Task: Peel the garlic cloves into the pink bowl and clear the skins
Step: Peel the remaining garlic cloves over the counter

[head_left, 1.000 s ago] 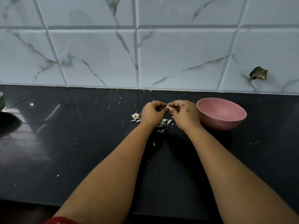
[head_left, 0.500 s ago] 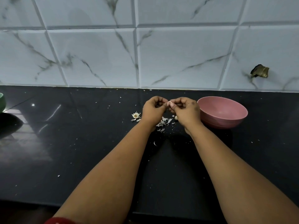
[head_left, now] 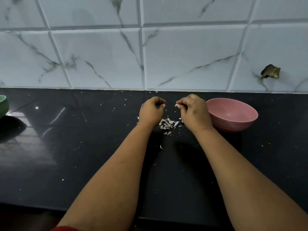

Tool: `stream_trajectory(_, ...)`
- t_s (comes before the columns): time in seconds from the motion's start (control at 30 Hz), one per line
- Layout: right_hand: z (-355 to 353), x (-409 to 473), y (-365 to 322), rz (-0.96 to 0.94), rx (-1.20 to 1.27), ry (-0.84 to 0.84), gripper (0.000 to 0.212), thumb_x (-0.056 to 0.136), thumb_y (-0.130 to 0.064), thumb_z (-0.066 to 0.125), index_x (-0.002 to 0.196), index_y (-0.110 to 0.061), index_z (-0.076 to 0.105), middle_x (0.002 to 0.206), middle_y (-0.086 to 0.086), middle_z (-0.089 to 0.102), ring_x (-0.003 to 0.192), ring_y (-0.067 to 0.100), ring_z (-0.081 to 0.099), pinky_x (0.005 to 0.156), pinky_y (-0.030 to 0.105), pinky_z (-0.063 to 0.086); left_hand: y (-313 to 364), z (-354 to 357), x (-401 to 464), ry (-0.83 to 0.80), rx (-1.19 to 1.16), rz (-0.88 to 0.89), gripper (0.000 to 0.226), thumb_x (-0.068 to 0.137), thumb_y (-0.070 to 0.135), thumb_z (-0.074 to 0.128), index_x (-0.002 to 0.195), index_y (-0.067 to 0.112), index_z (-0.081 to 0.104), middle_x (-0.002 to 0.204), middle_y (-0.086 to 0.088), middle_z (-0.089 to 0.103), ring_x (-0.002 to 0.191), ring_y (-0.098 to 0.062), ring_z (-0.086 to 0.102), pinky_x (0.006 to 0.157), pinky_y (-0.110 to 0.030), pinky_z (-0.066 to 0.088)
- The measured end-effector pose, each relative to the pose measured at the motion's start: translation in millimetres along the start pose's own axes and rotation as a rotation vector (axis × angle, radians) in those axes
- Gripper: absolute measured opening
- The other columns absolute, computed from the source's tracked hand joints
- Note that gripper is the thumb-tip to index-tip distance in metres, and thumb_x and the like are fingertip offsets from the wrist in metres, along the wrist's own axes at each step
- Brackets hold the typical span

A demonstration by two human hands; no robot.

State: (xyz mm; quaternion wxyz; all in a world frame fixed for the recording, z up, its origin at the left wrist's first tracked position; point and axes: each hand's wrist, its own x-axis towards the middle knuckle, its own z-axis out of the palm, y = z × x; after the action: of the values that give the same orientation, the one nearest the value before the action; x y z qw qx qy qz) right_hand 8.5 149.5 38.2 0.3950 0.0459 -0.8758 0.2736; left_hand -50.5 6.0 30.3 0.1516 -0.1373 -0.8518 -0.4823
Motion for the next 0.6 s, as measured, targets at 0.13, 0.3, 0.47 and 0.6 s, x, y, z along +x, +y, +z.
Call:
stream_trajectory(0.13,8.5,-6.0,5.4,0.209,-0.193,-0.455,0.02,0.078,-0.001,0.063,0.079,-0.018,0.074,0.091,0.011,0.07,0.081,0.027,0.066,0.078,0.036,0.055,-4.0,1.8,-1.1,0.053,0.004,-0.072,0.003,0.086,0.029,0.066,0.084,0.028,0.066,0.07,0.016,0.061,0.09,-0.015,0.063,0.077,-0.029,0.05)
stream_trajectory(0.3,2.4,0.1,-2.3,0.088,-0.209,-0.235,0.015,0.083,0.0,0.058,0.083,-0.01,0.069,0.088,0.008,0.06,0.079,0.026,0.057,0.067,0.033,0.048,-0.8,2.3,-2.5,0.068,0.005,-0.104,0.013,0.087,0.033,0.065,0.079,0.023,0.067,0.067,0.013,0.06,0.083,-0.015,0.062,0.067,-0.025,0.042)
stream_trajectory(0.47,5.1,-4.0,-10.5,0.12,-0.311,-0.423,0.02,0.076,0.003,0.055,0.081,-0.01,0.069,0.09,0.01,0.062,0.081,0.03,0.06,0.071,0.036,0.054,0.4,6.9,-6.2,0.016,0.044,-0.112,0.019,0.079,0.034,0.075,0.07,0.022,0.064,0.068,0.009,0.063,0.074,-0.012,0.06,0.068,-0.026,0.046)
stream_trajectory(0.6,6.9,-3.0,-10.4,0.082,-0.306,-0.439,0.017,0.079,0.0,0.057,0.082,-0.011,0.07,0.086,0.009,0.058,0.081,0.031,0.061,0.067,0.032,0.05,0.6,6.0,-6.0,0.053,0.034,-0.151,0.034,0.073,0.038,0.08,0.06,0.022,0.053,0.065,0.008,0.062,0.074,-0.014,0.06,0.065,-0.027,0.043)
